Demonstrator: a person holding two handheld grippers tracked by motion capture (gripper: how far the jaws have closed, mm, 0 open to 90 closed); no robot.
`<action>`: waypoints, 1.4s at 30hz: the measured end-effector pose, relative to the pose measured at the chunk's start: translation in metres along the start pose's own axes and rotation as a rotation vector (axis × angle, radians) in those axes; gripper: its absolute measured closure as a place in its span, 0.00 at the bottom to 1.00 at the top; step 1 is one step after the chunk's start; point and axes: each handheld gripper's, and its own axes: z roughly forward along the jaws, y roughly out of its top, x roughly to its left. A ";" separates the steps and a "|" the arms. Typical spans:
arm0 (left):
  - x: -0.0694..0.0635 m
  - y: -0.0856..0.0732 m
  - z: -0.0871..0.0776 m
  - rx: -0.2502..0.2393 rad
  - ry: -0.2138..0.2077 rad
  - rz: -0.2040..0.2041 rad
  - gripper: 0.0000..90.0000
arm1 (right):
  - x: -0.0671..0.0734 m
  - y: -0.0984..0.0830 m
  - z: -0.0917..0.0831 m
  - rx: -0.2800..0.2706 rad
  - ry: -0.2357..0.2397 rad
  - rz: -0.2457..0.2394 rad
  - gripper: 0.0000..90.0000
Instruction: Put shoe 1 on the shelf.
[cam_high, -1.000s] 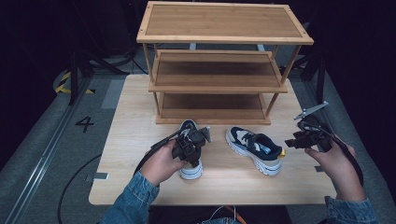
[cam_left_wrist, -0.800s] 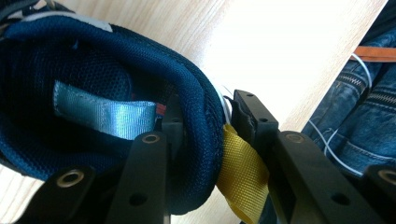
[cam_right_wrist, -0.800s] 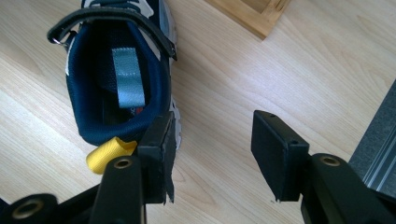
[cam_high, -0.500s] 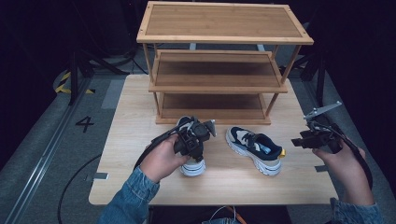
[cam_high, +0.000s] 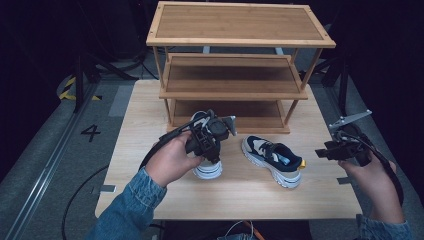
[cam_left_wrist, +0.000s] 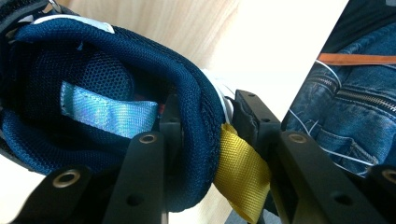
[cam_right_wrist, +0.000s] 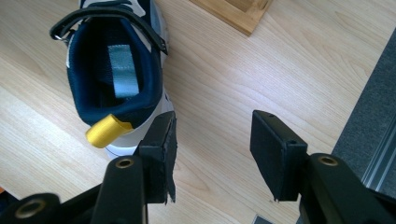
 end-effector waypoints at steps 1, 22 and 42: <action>-0.001 0.000 -0.004 -0.007 0.003 -0.004 0.74 | 0.001 0.000 0.000 0.000 0.001 0.001 0.57; -0.013 0.013 -0.065 -0.051 0.019 0.081 0.73 | -0.007 -0.009 0.004 0.009 0.000 0.019 0.56; -0.006 0.037 -0.102 -0.101 0.129 0.151 0.73 | -0.008 -0.011 0.006 0.014 0.010 0.023 0.56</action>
